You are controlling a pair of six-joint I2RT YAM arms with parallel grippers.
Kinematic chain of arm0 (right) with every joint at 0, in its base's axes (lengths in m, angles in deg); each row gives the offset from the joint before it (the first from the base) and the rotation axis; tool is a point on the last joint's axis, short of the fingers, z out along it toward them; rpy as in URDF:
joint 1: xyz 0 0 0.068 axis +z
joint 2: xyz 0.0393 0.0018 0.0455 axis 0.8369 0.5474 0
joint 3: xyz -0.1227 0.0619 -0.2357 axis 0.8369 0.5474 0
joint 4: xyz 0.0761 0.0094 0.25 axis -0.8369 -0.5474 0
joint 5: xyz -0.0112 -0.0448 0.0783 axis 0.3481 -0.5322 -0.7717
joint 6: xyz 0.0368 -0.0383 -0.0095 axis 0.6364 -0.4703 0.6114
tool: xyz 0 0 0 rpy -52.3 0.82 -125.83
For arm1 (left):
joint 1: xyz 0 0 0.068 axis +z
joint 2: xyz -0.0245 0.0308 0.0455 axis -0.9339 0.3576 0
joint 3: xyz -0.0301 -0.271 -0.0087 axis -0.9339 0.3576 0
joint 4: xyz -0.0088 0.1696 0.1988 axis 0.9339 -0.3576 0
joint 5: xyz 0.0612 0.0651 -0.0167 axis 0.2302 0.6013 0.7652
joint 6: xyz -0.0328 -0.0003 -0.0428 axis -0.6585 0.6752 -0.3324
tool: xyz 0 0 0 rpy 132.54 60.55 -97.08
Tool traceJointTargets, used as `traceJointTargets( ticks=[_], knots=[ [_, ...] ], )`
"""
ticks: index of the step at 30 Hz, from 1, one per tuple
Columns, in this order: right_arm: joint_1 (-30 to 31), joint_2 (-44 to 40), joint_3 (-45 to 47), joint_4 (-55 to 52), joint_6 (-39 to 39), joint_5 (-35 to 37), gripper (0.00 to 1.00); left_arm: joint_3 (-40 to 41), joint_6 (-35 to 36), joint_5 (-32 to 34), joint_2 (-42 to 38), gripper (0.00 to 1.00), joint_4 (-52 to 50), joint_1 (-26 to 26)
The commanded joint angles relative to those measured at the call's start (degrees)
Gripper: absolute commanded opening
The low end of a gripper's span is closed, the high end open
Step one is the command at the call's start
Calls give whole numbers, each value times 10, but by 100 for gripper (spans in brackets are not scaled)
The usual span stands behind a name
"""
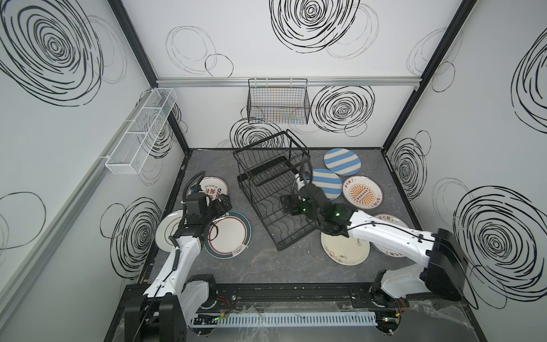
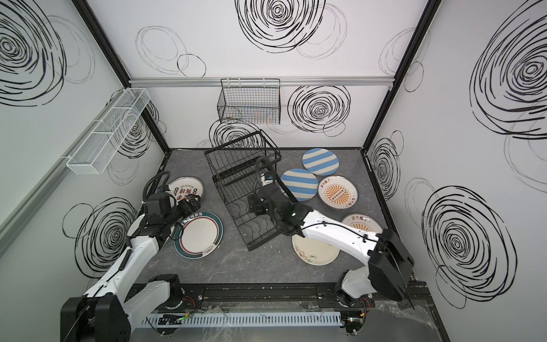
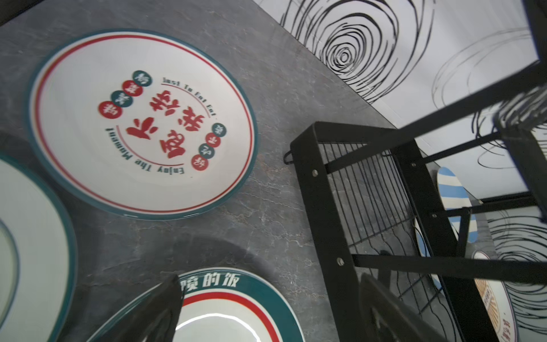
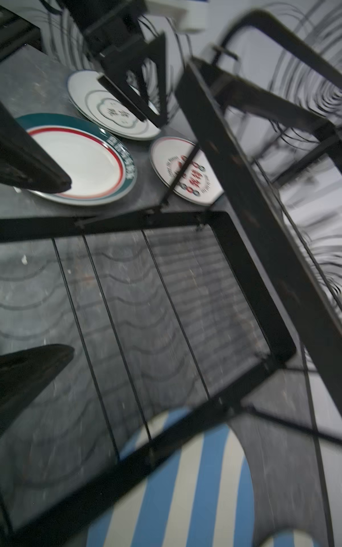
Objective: Load plates into a dish rack
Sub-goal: Rotate the dish rack at the center of the table.
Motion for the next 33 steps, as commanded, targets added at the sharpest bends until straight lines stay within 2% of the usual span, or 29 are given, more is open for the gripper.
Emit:
traceJointTargets(
  ticks=[1, 5, 10, 15, 20, 25, 33],
  knots=[
    [-112, -70, 83, -10, -69, -57, 87, 31, -27, 16, -22, 96, 77, -11],
    [-243, -83, 131, 27, -73, -159, 90, 50, -28, -12, -33, 96, 122, -41],
    [-294, -30, 133, 46, -92, -231, 92, 48, -26, -22, -19, 96, 158, -103],
    [-298, 53, 94, 36, -106, -290, 93, 40, -16, -6, 46, 96, 222, -171],
    [-298, 108, 72, 13, -127, -290, 93, 21, 7, -11, 118, 96, 250, -209],
    [-294, 129, 68, 14, -135, -312, 93, 22, 8, -17, 153, 96, 288, -220],
    [-260, 138, 63, 12, -134, -353, 91, -3, 19, -26, 198, 96, 292, -223]
  ],
)
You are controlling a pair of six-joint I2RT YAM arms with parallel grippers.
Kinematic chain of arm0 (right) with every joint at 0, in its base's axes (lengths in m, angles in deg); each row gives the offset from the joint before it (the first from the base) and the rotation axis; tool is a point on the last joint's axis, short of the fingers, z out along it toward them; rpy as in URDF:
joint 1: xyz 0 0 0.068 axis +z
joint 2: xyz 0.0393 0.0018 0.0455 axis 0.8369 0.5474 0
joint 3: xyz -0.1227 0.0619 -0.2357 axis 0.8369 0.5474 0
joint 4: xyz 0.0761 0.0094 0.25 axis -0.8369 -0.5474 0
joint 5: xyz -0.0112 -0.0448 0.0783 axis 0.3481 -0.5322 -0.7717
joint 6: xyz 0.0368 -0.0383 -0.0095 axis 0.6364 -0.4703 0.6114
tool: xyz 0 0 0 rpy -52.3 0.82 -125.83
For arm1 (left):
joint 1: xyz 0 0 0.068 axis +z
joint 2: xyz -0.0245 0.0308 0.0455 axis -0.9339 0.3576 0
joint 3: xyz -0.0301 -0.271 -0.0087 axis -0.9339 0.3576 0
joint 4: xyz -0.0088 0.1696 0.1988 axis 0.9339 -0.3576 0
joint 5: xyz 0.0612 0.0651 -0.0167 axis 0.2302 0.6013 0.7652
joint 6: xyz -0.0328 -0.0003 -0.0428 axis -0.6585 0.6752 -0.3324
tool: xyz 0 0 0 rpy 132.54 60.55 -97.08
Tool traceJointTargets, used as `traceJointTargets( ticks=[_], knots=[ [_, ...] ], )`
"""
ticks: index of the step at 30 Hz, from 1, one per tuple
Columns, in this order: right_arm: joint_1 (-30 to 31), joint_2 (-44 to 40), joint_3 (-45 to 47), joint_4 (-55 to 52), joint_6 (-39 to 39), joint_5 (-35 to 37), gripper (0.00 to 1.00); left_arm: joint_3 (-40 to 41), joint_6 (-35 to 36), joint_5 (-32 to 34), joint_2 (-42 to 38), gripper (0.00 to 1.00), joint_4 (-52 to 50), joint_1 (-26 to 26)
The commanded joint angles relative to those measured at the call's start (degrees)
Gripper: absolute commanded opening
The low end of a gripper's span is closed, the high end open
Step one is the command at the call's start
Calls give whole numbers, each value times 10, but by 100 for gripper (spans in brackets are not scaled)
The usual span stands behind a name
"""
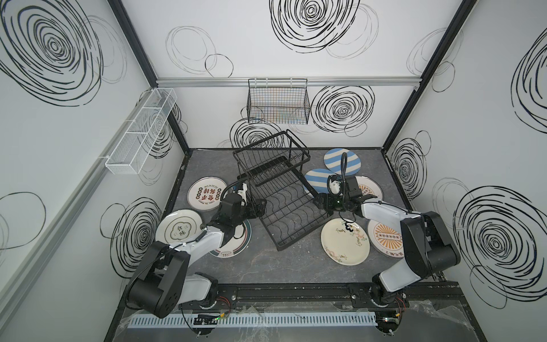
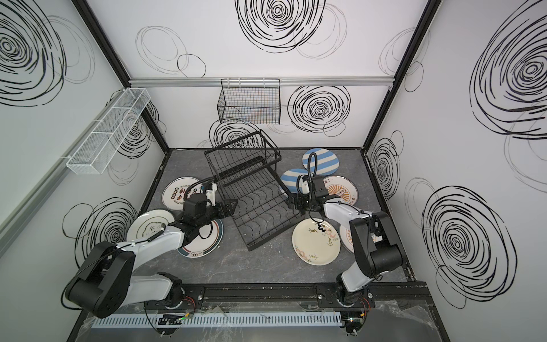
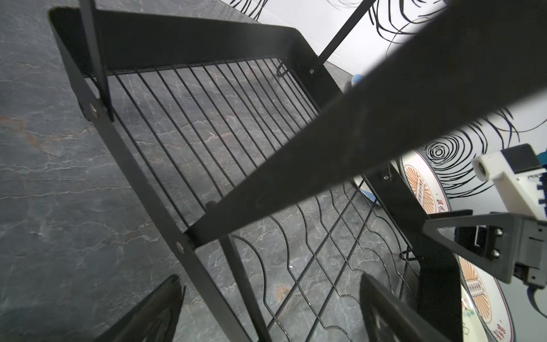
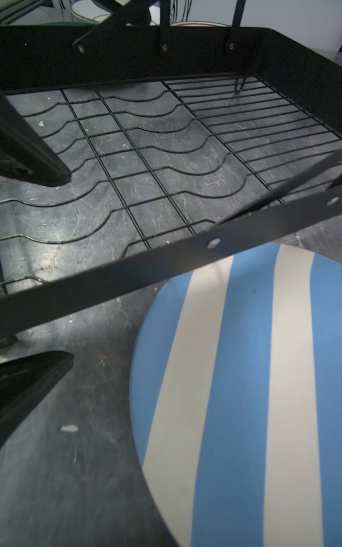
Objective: Load plates into a dish rack
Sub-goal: Rotate the dish rack at the center of the table.
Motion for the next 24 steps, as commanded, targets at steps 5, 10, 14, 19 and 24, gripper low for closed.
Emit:
traceJointTargets(
  ticks=[5, 10, 14, 19, 24],
  knots=[
    [41, 16, -18, -1, 0, -47, 89, -42, 21, -7, 23, 96, 21, 7],
    [79, 15, -22, 15, 24, -54, 89, -59, 26, 6, 15, 96, -29, 34],
    [97, 22, -21, 51, 50, -73, 88, -64, 23, 3, 1, 96, -47, 71],
    [98, 23, -44, 35, 49, -68, 88, -79, 17, 20, -25, 96, -97, 80],
    [67, -42, -43, -43, 42, 27, 90, -97, 27, 84, -79, 96, -199, 81]
  ],
)
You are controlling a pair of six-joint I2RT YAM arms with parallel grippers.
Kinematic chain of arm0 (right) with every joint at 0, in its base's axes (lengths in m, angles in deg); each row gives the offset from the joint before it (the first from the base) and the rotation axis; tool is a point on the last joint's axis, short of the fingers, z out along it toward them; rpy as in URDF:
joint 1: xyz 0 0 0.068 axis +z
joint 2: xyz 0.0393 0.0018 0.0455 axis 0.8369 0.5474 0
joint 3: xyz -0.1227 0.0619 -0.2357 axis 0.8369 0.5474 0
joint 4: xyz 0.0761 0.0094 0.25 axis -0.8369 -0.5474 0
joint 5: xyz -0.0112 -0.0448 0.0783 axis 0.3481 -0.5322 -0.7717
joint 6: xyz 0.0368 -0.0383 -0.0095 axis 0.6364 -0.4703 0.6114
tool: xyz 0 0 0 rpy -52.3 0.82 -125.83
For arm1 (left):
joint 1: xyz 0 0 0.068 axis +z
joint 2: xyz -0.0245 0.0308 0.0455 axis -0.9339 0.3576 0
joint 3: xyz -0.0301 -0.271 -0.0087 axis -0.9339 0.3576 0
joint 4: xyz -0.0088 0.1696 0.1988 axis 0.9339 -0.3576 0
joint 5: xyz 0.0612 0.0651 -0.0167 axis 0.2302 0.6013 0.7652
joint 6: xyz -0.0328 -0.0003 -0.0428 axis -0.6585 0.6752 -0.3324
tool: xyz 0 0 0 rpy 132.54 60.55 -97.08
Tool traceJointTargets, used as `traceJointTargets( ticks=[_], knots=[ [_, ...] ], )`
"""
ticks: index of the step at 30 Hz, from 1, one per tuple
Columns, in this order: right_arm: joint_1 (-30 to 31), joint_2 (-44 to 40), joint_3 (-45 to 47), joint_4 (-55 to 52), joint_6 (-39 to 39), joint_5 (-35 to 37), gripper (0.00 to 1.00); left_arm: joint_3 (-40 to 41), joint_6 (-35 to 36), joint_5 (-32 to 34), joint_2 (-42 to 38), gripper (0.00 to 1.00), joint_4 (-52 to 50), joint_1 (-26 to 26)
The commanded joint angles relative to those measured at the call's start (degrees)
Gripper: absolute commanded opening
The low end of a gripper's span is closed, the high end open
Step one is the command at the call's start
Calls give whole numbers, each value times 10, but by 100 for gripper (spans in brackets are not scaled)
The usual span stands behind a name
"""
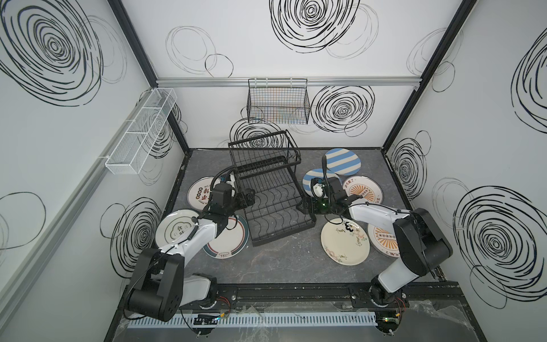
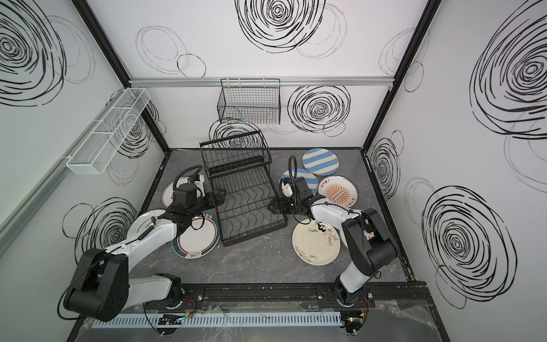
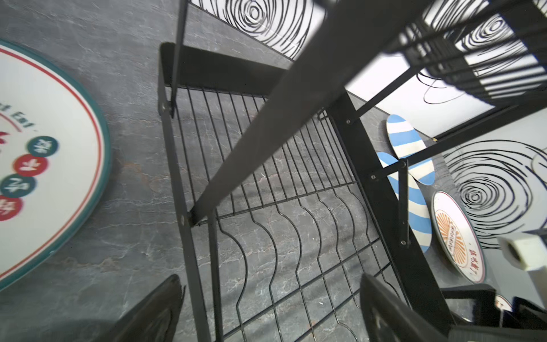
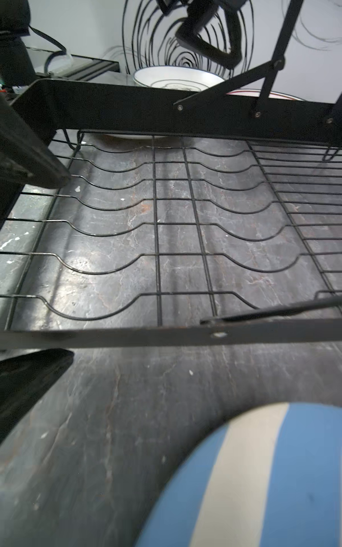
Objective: Load plates into a dish rack
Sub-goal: Rotate the dish rack at the center of the table, then move the plate to the bottom-right of the table.
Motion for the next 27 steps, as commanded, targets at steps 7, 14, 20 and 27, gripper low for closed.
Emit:
traceJointTargets(
  ticks=[7, 14, 20, 27],
  knots=[
    [-119, -142, 36, -155, 26, 166, 90, -52, 19, 42, -110, 96, -128, -61],
    [-159, -197, 124, -180, 67, 186, 90, 22, -15, -13, -130, 96, -49, -240],
    [-144, -219, 197, -138, 89, 112, 90, 51, -15, -23, -93, 96, 5, -357],
    [-93, -199, 237, -85, 108, 81, 90, 66, -36, -24, -50, 96, 61, -419]
  ],
)
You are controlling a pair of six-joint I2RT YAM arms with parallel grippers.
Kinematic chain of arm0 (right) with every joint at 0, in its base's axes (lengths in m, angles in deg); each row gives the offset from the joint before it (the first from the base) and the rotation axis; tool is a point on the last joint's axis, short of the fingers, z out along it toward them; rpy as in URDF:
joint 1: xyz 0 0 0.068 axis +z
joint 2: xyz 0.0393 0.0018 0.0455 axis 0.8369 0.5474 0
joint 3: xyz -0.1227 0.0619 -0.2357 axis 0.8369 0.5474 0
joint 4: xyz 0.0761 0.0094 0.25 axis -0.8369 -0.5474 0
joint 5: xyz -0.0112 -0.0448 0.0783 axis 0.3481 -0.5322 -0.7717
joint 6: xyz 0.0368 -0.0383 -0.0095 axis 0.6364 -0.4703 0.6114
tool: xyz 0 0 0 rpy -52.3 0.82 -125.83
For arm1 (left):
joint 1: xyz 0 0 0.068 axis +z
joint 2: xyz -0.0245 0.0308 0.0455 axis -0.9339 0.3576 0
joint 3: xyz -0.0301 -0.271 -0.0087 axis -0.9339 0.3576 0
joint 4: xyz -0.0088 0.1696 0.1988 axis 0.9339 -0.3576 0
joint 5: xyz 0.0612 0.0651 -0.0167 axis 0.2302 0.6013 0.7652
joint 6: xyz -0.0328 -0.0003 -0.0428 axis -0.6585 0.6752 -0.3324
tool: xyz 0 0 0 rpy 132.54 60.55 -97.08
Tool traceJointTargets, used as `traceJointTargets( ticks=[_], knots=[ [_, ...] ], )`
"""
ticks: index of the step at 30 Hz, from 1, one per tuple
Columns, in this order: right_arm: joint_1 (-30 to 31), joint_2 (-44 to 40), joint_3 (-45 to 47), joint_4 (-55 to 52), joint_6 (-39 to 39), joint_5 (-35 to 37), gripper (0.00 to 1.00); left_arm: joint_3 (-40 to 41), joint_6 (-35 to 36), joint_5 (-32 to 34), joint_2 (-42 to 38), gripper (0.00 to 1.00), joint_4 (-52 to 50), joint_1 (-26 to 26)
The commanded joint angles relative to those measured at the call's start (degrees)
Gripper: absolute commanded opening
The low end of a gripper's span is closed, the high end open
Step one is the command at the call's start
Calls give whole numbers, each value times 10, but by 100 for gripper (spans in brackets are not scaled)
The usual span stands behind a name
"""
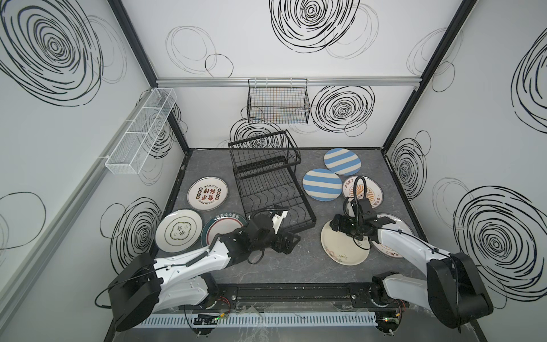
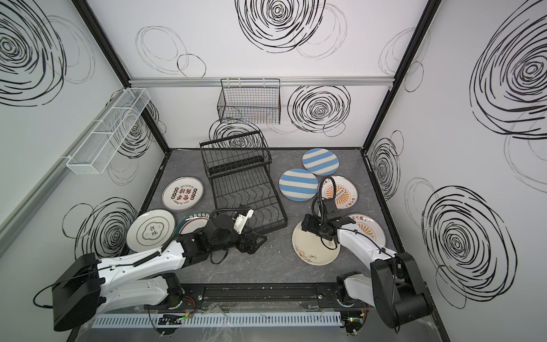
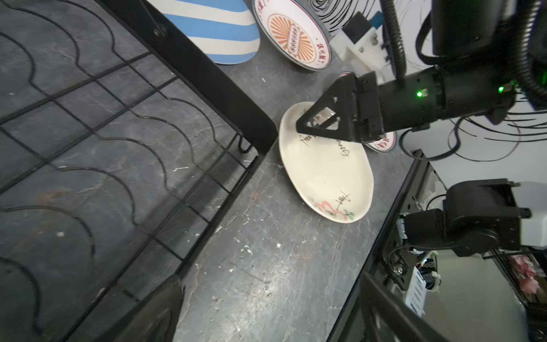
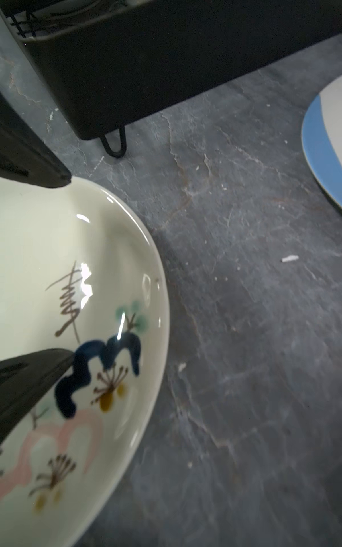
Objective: Load plates into a dish rack
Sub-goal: Move the plate to the bottom-right of the table.
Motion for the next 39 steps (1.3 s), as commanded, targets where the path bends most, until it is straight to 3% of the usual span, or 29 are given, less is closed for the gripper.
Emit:
traceJointTargets(
  ticks=[1, 9, 12, 17, 20, 24, 30, 39],
  knots=[
    [14, 16, 27, 37, 24, -36, 90, 14, -21, -6, 15, 96, 75, -12],
    [21, -1, 47, 129, 55, -113, 89, -16, -9, -1, 56, 96, 70, -39],
    [21, 4, 33, 116, 50, -116, 88, -26, -7, -1, 77, 96, 74, -49],
    [-21, -7, -70, -108, -9, 78, 88, -52, 0, -3, 119, 96, 84, -67],
    [-72, -34, -73, -139, -12, 125, 89, -59, -1, -7, 138, 96, 96, -73],
    [-143, -56, -43, -124, -16, 104, 89, -75, 3, -17, 163, 96, 107, -75],
    [-200, -46, -32, -96, -17, 63, 90, -104, 19, -29, 196, 96, 103, -84],
    [-214, -24, -22, -101, -40, 21, 89, -103, 12, -45, 227, 96, 122, -89]
  ],
)
